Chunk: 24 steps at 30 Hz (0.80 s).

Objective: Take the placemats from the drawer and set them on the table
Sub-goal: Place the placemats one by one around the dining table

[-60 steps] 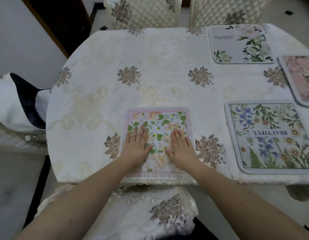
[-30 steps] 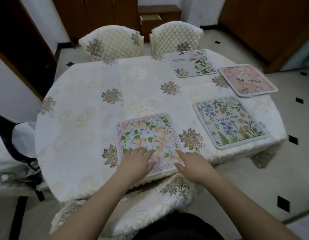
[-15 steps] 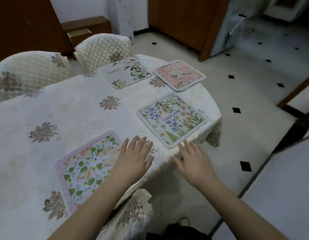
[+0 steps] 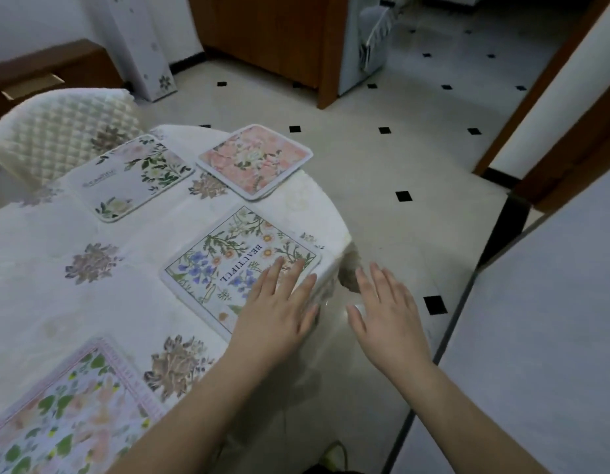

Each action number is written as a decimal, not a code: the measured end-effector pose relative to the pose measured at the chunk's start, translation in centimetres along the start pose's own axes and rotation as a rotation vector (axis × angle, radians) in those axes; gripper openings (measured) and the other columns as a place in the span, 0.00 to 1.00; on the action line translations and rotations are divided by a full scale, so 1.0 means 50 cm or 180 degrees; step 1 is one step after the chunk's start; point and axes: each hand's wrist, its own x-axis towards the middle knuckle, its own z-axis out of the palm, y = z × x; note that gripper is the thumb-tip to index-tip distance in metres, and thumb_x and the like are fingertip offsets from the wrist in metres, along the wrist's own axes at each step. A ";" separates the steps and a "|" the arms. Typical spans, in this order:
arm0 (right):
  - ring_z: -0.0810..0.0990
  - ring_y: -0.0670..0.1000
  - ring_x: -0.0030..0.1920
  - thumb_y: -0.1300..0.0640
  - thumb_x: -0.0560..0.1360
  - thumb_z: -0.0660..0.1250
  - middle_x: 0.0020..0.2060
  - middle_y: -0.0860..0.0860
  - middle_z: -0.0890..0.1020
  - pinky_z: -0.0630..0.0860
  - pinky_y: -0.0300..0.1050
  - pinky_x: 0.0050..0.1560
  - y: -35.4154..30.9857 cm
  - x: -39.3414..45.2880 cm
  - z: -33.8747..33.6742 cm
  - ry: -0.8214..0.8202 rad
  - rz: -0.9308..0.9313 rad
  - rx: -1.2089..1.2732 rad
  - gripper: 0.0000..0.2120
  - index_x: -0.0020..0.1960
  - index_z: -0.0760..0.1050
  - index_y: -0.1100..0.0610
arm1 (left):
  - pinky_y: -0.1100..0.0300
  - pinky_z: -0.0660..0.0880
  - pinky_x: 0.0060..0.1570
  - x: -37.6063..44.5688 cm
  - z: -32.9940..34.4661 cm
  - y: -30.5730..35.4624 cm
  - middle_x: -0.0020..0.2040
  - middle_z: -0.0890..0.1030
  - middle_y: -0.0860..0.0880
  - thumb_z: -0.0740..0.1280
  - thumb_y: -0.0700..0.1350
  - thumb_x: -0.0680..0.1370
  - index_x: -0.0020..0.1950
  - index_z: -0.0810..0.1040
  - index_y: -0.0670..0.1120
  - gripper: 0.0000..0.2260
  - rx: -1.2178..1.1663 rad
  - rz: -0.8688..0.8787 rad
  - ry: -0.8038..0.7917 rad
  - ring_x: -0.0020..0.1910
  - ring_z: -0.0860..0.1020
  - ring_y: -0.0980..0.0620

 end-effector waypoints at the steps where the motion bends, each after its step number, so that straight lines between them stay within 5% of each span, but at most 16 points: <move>1: 0.67 0.58 0.72 0.42 0.77 0.50 0.73 0.57 0.69 0.65 0.56 0.70 0.018 0.009 -0.004 0.0037 0.0041 0.0001 0.30 0.73 0.68 0.57 | 0.44 0.61 0.73 0.021 -0.001 0.013 0.72 0.74 0.44 0.52 0.57 0.81 0.69 0.78 0.48 0.25 -0.0019 0.0024 -0.0007 0.72 0.70 0.38; 15: 0.67 0.58 0.73 0.44 0.78 0.49 0.73 0.56 0.69 0.64 0.57 0.70 0.183 0.126 -0.044 0.0263 0.0750 -0.0276 0.29 0.75 0.64 0.56 | 0.45 0.52 0.74 0.294 0.018 0.105 0.77 0.67 0.48 0.52 0.59 0.81 0.78 0.64 0.53 0.26 0.0018 0.0695 0.0080 0.77 0.64 0.42; 24: 0.65 0.57 0.74 0.43 0.79 0.48 0.74 0.55 0.67 0.62 0.58 0.72 0.256 0.197 -0.079 0.0374 0.1254 -0.0322 0.29 0.77 0.61 0.55 | 0.42 0.60 0.74 0.470 0.016 0.137 0.77 0.67 0.45 0.52 0.59 0.81 0.79 0.62 0.51 0.28 -0.0090 0.1270 0.0083 0.75 0.66 0.39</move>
